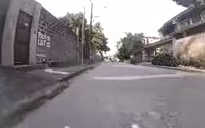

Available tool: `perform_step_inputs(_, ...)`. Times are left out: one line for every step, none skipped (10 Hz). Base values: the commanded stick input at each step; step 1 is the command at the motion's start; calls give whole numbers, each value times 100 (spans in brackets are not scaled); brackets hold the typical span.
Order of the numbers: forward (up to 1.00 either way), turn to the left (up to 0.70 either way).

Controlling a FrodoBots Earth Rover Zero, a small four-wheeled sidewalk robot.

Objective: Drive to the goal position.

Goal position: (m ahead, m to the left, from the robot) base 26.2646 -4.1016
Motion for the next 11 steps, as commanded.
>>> perform_step_inputs(100, -19)
perform_step_inputs(100, -33)
perform_step_inputs(100, -40)
perform_step_inputs(100, -40)
perform_step_inputs(100, -35)
perform_step_inputs(100, -22)
perform_step_inputs(100, -9)
perform_step_inputs(100, 0)
perform_step_inputs(100, 0)
perform_step_inputs(100, 0)
perform_step_inputs(100, 0)
